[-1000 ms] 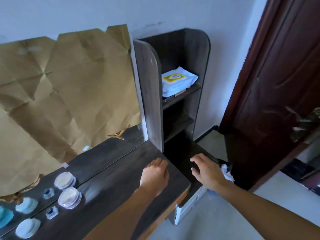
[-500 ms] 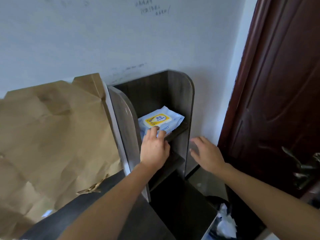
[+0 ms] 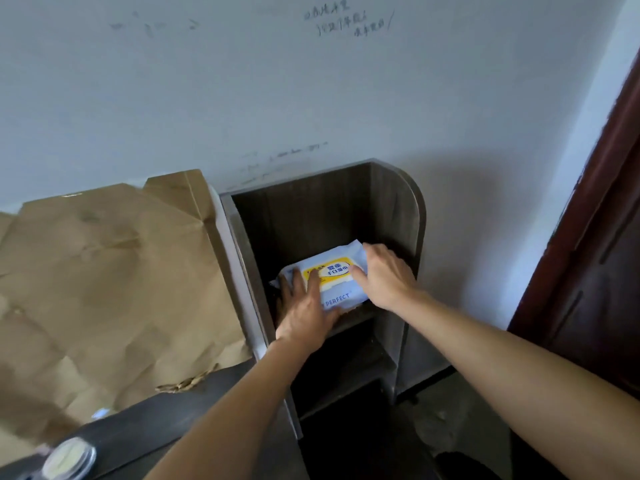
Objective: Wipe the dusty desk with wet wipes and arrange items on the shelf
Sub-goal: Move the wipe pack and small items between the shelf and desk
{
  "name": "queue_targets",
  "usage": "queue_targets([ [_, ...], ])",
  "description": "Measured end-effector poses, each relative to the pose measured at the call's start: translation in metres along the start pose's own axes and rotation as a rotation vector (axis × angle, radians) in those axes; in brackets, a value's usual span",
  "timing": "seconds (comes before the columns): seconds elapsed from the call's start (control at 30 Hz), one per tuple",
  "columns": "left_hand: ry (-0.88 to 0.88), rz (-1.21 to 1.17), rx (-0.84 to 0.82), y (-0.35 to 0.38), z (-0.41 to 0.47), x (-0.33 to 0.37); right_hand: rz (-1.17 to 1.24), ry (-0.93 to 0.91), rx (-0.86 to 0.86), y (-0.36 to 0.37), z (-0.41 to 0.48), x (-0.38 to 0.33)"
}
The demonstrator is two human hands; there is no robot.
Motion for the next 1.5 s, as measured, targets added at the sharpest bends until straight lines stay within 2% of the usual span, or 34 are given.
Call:
queue_targets([
  [0.1,-0.006,0.015,0.064,0.003,-0.002,-0.001,-0.042,-0.02,-0.015,0.007,0.018,0.005],
  [0.27,-0.053,-0.009,0.151,0.002,-0.011,0.003,0.204,0.061,0.013,0.014,0.026,0.019],
  [0.47,-0.107,-0.143,0.225,-0.01,-0.02,0.009,0.533,-0.045,0.286,-0.007,0.022,0.006],
  [0.6,-0.07,-0.237,0.34,-0.03,-0.033,0.016,0.561,-0.121,0.435,-0.046,0.019,-0.003],
  [0.8,0.027,-0.342,0.428,-0.053,-0.083,0.022,0.536,-0.147,0.503,-0.089,-0.008,-0.019],
  [1.0,0.117,-0.484,0.442,-0.061,-0.162,-0.017,0.552,-0.111,0.484,-0.09,-0.071,-0.068],
  [1.1,0.158,-0.498,0.42,-0.072,-0.196,-0.034,0.569,-0.181,0.445,-0.068,-0.107,-0.117],
  [1.23,-0.05,-0.534,0.402,-0.071,-0.227,-0.099,0.65,-0.13,0.322,-0.016,-0.154,-0.169],
  [1.33,-0.221,-0.451,0.377,-0.07,-0.26,-0.167,0.766,-0.07,0.224,0.008,-0.173,-0.199],
  [1.5,-0.397,-0.326,0.3,-0.075,-0.303,-0.259,0.897,-0.184,0.095,0.026,-0.191,-0.283],
])
Point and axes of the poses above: each hand's wrist, its own z-axis towards the middle knuckle, its own y-axis out of the palm, x = y × z, the point moved 6 cm from there along z, towards the middle knuckle, and after that the axes turned 14 degrees about -y, right-handed, at the moved point
